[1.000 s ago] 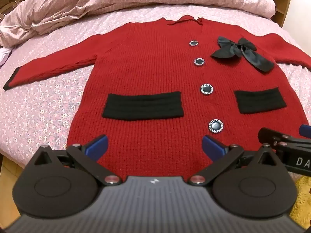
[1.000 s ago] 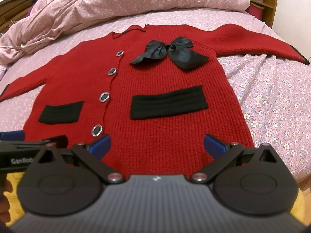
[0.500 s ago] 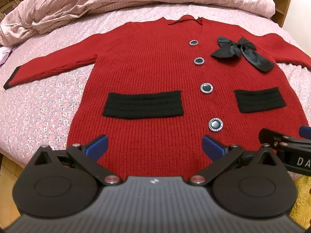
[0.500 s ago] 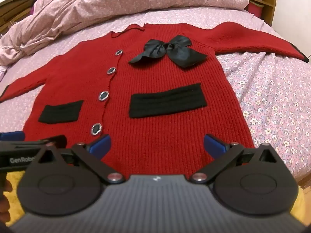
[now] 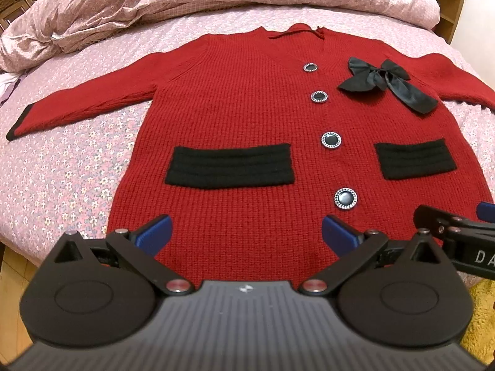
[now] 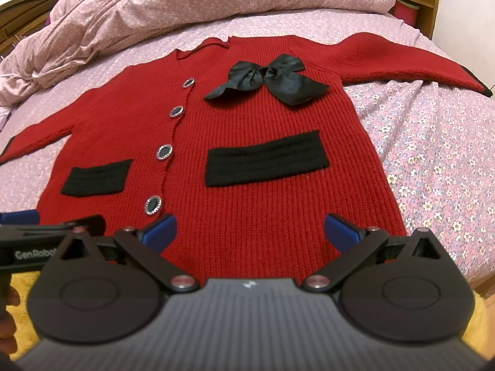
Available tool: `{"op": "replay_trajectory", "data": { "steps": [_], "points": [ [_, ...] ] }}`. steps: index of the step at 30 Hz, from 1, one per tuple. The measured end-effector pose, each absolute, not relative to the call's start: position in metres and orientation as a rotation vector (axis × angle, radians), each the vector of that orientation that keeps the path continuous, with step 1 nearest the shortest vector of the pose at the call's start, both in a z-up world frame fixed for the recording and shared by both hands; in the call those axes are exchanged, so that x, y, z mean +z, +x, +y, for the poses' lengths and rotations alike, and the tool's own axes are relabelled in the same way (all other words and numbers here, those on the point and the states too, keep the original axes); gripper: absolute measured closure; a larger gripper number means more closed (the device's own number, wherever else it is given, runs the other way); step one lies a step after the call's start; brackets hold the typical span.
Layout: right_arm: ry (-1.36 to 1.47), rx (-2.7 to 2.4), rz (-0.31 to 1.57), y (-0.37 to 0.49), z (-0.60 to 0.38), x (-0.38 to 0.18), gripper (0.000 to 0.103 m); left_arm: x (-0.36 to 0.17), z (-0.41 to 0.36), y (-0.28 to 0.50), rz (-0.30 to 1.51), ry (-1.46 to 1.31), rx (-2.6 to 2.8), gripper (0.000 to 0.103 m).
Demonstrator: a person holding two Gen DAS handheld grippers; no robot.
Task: Fold small clothes
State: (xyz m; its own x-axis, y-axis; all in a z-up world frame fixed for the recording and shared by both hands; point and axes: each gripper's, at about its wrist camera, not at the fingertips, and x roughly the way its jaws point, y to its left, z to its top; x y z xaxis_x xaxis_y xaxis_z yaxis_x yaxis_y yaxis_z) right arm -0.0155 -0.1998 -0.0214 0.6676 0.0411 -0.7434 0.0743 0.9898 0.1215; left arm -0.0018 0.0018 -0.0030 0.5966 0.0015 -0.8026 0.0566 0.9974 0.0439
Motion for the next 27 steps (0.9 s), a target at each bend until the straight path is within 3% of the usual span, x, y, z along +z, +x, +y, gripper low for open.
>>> {"op": "replay_trajectory", "data": {
  "steps": [27],
  "points": [
    [0.156, -0.016, 0.842, -0.0161, -0.1992, -0.022, 0.0, -0.0043, 0.0042, -0.0007, 0.935, 0.064, -0.029, 0.0]
  ]
}}
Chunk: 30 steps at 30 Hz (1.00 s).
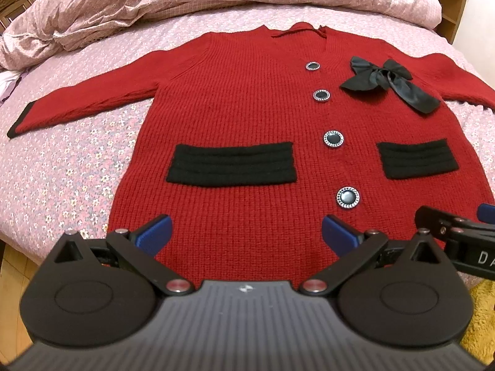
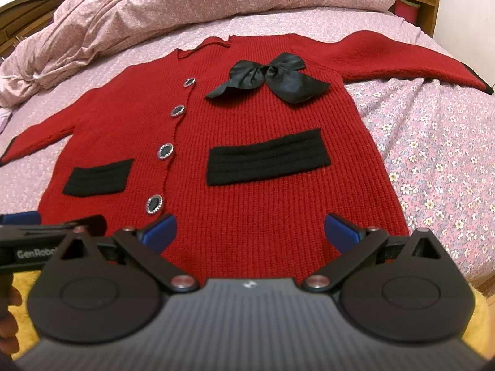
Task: Fold small clothes
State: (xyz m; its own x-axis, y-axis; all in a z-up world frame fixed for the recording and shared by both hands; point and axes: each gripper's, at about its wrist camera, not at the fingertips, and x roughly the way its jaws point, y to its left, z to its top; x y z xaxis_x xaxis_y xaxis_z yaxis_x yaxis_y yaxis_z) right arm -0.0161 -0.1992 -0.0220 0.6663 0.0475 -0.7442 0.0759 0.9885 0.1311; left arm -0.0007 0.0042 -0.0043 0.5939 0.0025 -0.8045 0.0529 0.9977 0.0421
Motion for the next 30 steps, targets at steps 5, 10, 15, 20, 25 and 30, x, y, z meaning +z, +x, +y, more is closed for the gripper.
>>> {"op": "replay_trajectory", "data": {
  "steps": [5, 10, 15, 20, 25, 30],
  "points": [
    [0.157, -0.016, 0.843, -0.0159, -0.1994, -0.0222, 0.0, -0.0043, 0.0043, -0.0005, 0.936, 0.063, -0.029, 0.0],
    [0.156, -0.016, 0.842, -0.0159, -0.1994, -0.0219, 0.0, -0.0047, 0.0053, -0.0009, 0.935, 0.062, -0.029, 0.0],
    [0.157, -0.016, 0.841, -0.0162, -0.1997, -0.0223, 0.0, -0.0046, 0.0053, -0.0008, 0.936, 0.063, -0.029, 0.0],
    [0.157, -0.016, 0.842, -0.016, -0.1997, -0.0221, 0.0, -0.0045, 0.0054, -0.0006, 0.936, 0.064, -0.03, 0.0],
    [0.157, -0.016, 0.839, -0.0163, -0.1996, -0.0218, 0.0, -0.0048, 0.0077, -0.0018, 0.933, 0.063, -0.03, 0.0],
    [0.161, -0.014, 0.838, -0.0161, -0.1998, -0.0207, 0.0, -0.0045, 0.0107, -0.0016, 0.932, 0.065, -0.028, 0.0]
  ]
}}
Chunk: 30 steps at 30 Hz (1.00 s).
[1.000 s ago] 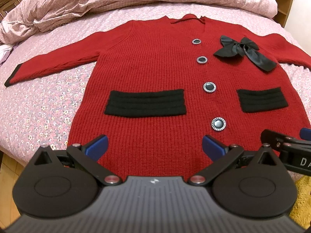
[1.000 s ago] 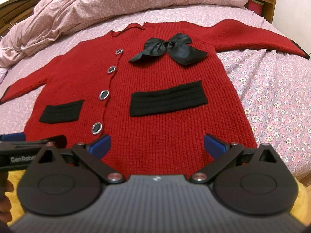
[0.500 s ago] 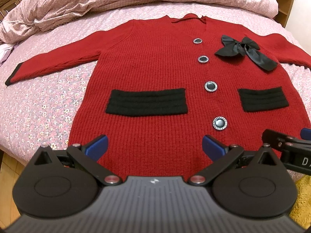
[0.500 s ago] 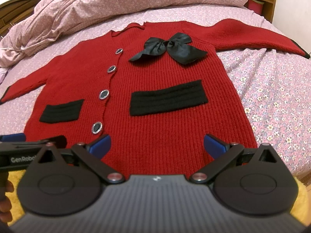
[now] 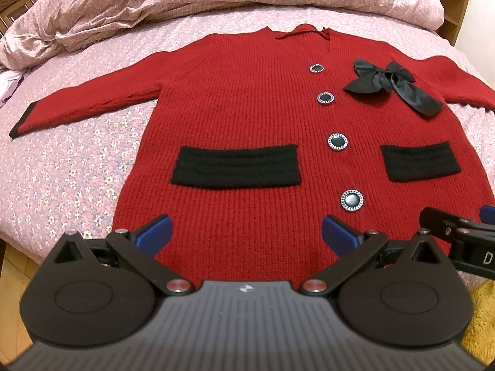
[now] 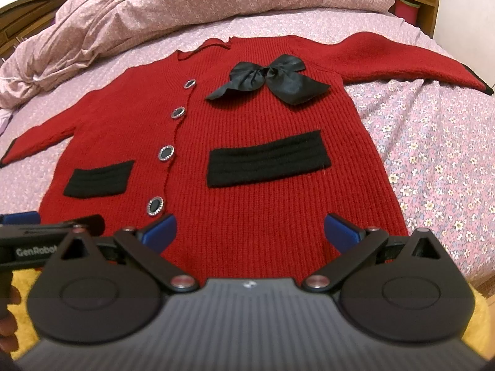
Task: Fold small clothes
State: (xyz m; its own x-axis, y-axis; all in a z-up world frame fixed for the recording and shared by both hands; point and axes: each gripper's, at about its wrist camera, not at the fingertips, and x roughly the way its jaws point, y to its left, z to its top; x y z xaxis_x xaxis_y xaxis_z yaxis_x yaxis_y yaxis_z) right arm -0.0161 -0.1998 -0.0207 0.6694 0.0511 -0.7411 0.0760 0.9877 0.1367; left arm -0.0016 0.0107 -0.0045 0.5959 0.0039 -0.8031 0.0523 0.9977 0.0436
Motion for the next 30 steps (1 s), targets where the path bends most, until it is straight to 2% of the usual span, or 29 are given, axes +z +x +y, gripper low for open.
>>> {"op": "replay_trajectory", "data": {
  "steps": [15, 24, 30],
  "points": [
    [0.19, -0.029, 0.831, -0.005, -0.215, -0.014, 0.0, 0.009, 0.027, 0.017, 0.912, 0.059, 0.008, 0.0],
    [0.206, -0.132, 0.797, 0.019, -0.265, -0.008, 0.0, 0.024, 0.067, 0.05, 0.906, 0.031, 0.073, 0.0],
    [0.327, -0.213, 0.784, 0.041, -0.328, -0.014, 0.0, 0.028, 0.099, 0.076, 0.916, 0.015, 0.137, 0.0]
  ]
}}
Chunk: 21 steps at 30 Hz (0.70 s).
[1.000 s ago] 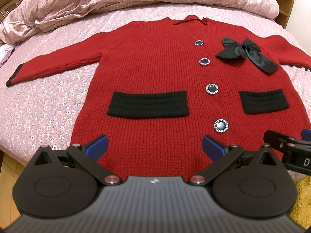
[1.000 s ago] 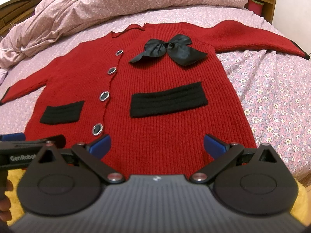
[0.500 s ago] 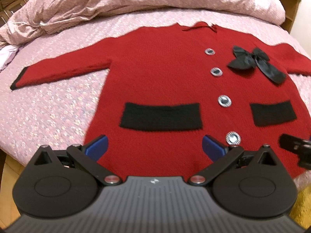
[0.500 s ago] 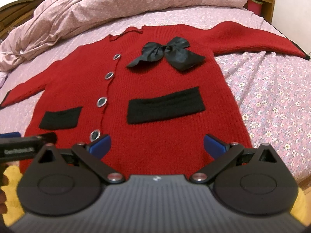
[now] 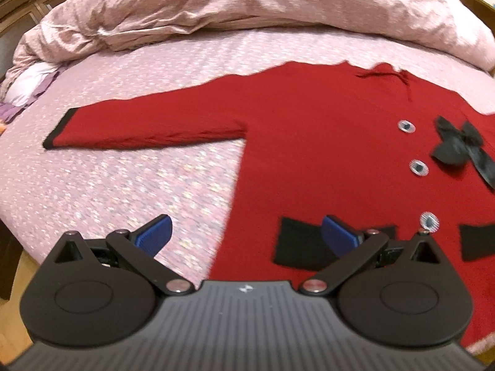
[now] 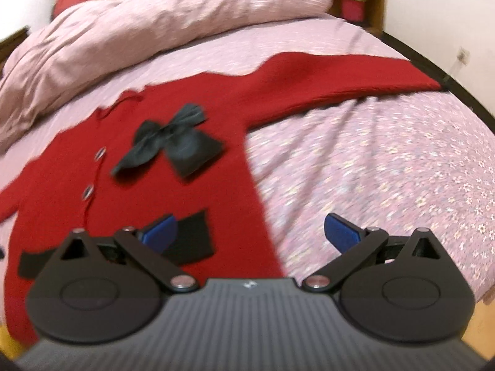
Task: Fold small clothes
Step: 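Move the right gripper to the black-cuffed sleeve and close on the cuff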
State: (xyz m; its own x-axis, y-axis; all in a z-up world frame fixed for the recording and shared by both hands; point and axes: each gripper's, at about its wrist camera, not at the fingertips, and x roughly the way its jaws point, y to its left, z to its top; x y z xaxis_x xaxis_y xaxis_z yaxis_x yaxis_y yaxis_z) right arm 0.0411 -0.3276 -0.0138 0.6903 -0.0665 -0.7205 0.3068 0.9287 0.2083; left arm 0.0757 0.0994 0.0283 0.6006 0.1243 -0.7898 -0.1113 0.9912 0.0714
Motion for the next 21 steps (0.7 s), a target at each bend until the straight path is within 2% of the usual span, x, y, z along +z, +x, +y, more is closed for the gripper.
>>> {"op": "replay_trajectory", "data": {
  "steps": [21],
  "points": [
    [0.638, -0.531, 0.661, 0.137, -0.512, -0.031, 0.0, 0.01, 0.19, 0.144, 1.004, -0.068, 0.348, 0.0]
  ]
}}
